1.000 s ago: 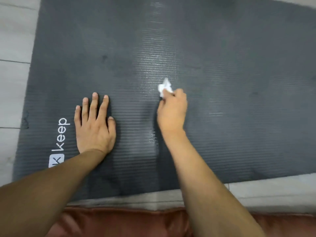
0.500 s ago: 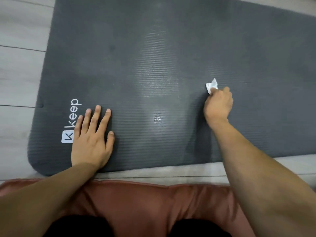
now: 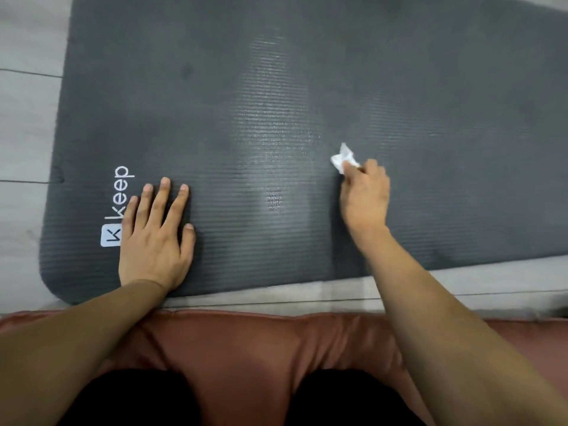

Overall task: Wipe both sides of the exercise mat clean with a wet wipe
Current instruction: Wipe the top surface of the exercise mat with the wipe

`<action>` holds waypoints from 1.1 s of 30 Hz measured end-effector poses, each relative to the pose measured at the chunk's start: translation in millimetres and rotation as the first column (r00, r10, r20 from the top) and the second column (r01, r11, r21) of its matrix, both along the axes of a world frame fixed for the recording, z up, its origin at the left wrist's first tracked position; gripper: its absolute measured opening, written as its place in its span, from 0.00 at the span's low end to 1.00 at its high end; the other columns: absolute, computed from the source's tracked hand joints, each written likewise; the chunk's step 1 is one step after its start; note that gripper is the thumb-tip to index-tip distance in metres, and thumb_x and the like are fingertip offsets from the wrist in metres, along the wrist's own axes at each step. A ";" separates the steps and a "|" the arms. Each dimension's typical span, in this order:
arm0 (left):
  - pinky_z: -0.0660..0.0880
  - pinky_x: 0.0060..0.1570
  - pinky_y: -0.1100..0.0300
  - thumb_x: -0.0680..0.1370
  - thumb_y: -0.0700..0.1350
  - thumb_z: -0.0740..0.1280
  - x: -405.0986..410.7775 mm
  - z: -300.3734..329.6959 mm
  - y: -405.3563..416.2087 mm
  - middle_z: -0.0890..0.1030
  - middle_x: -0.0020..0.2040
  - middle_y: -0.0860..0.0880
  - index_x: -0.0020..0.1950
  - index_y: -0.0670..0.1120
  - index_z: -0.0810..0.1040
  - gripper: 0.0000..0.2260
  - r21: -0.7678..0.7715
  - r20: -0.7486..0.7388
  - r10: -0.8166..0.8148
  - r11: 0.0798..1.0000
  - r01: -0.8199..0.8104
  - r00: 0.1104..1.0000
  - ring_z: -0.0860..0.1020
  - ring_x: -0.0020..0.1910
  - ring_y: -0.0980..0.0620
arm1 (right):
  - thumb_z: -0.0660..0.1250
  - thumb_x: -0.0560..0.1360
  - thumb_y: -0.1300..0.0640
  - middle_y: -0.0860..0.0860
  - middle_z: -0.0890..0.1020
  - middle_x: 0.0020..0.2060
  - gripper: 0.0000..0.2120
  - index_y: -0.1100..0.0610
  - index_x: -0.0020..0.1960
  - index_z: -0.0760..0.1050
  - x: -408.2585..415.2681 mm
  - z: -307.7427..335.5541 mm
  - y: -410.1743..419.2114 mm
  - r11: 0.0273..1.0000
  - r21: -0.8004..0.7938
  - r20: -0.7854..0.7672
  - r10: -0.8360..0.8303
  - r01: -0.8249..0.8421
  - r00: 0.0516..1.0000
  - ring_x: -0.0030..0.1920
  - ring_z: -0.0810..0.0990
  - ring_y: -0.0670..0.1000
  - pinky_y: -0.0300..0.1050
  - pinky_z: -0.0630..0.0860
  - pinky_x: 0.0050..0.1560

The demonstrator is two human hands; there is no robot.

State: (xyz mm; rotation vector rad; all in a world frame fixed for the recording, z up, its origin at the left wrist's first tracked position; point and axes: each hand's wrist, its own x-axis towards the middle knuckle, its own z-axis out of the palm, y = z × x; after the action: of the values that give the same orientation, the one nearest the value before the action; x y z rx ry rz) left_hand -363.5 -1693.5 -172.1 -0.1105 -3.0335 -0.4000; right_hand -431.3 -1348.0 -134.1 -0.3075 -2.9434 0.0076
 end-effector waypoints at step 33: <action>0.48 0.81 0.45 0.81 0.52 0.55 0.1 2.7 1.0 0.60 0.83 0.44 0.82 0.49 0.62 0.28 0.010 0.006 0.020 1.000 -0.020 1.000 0.56 0.82 0.41 | 0.65 0.70 0.67 0.62 0.75 0.43 0.16 0.63 0.58 0.77 61.8 4.0 8.3 0.998 0.044 0.096 0.047 -0.051 0.994 0.42 0.74 0.63 0.56 0.72 0.41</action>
State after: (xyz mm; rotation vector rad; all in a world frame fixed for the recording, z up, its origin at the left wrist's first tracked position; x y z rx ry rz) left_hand -363.3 -1692.4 -169.3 -0.0782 -3.0354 -0.4144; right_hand -369.5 -1339.7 -130.1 -0.2347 -3.0398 -0.0709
